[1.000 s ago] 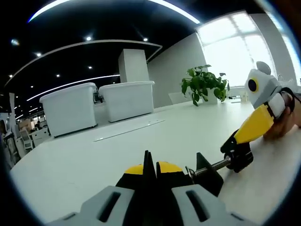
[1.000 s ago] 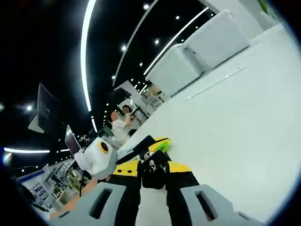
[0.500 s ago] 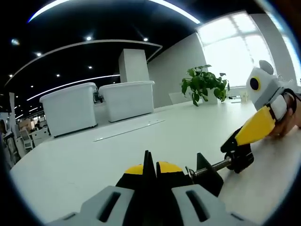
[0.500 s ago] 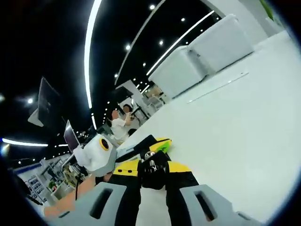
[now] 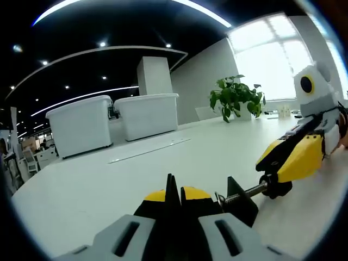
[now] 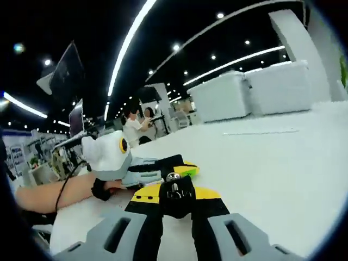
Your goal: Clamp the fixed fixture on the desktop, loosen the retaining clip, secure it to the edge of the desk, and tighten the retaining clip.
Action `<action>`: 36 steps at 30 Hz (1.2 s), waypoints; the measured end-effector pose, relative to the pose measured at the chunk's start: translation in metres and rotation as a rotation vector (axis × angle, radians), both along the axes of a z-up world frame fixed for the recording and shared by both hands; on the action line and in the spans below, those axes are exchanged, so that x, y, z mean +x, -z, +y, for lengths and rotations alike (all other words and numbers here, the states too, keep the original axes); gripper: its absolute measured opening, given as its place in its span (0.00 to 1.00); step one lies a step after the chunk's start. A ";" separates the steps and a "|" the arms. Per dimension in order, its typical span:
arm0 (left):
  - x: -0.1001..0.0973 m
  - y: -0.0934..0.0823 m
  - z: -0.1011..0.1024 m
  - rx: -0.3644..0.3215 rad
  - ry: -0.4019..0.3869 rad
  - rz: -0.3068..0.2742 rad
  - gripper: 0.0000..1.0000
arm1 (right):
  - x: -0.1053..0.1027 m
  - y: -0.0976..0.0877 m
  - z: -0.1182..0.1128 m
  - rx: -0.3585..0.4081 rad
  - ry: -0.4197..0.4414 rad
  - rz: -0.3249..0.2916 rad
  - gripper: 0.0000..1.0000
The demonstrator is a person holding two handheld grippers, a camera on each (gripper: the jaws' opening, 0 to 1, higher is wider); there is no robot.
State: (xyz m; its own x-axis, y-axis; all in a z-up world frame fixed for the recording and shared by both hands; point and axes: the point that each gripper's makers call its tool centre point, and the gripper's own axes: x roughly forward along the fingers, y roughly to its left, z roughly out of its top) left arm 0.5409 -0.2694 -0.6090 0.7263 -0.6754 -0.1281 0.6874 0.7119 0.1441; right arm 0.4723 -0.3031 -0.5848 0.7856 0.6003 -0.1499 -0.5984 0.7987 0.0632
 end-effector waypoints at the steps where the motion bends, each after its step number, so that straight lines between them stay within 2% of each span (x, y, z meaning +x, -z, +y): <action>1: 0.000 0.000 0.000 0.000 0.000 0.000 0.07 | 0.001 0.000 0.001 -0.036 0.000 -0.025 0.19; 5: 0.001 0.000 0.000 0.000 0.000 -0.001 0.07 | 0.000 -0.001 0.003 -0.134 -0.005 -0.095 0.19; 10: 0.001 0.000 0.001 0.000 -0.001 0.000 0.07 | -0.007 -0.002 0.010 -0.342 -0.023 -0.257 0.19; 13: 0.001 0.000 0.001 0.000 -0.001 0.000 0.07 | -0.014 -0.001 0.014 -0.445 -0.033 -0.332 0.19; 16: 0.000 0.000 0.000 0.001 -0.001 0.000 0.07 | -0.018 0.000 0.017 -0.510 -0.044 -0.381 0.19; 28: -0.002 0.001 -0.001 0.001 0.001 -0.002 0.07 | -0.026 0.005 0.021 -0.646 -0.065 -0.476 0.20; 36: -0.004 0.001 -0.001 0.001 0.002 -0.003 0.07 | -0.028 0.007 0.021 -0.686 -0.070 -0.504 0.20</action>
